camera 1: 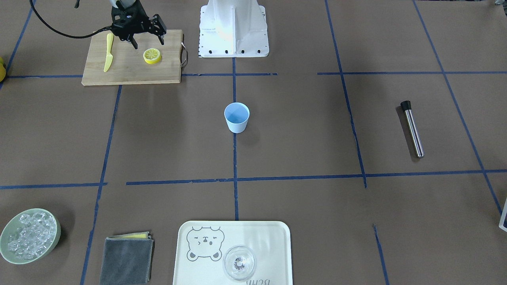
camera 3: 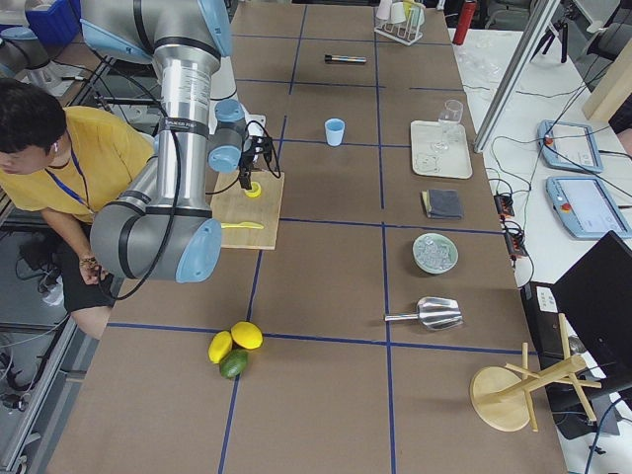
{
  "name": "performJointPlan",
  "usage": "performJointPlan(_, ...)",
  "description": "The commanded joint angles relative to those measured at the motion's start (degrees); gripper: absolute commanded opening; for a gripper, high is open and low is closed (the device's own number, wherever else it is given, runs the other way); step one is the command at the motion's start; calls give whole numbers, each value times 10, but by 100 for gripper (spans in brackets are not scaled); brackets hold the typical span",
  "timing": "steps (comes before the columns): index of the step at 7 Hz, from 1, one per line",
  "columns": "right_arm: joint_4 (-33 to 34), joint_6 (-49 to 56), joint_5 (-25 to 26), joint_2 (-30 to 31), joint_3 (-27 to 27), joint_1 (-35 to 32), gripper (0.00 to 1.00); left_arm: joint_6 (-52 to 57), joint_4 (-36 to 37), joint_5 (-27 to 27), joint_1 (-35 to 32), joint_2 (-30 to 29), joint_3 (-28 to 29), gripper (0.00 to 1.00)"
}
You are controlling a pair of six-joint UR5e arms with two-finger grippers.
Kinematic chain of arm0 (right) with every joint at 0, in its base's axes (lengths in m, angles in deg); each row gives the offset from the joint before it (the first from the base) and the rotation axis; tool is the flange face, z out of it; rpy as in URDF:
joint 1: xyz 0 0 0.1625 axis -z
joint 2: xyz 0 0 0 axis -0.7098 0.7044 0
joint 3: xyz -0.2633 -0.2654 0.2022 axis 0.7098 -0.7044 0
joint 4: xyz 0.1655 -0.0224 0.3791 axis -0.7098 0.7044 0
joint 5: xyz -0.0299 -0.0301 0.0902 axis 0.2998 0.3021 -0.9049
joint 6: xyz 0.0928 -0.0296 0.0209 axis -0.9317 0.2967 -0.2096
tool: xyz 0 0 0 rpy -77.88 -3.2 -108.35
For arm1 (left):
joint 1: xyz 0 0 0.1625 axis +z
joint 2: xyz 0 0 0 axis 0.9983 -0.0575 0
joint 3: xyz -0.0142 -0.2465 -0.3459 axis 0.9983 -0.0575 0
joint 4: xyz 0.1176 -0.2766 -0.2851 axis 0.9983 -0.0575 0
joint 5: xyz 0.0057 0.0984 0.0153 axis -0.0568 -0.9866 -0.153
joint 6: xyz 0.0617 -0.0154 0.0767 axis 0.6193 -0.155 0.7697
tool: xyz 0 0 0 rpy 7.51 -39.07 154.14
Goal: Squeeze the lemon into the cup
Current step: 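Lower the right gripper onto the lemon slice on the board and grasp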
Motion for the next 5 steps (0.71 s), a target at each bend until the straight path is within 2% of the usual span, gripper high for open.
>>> performJointPlan(1, 0, -4, 12, -9, -12, 4, 100, 0, 0, 2, 0, 1, 1, 100)
performJointPlan(5, 0, -4, 10, -23, -40, 4, 100, 0, 0, 2, 0, 1, -1, 100)
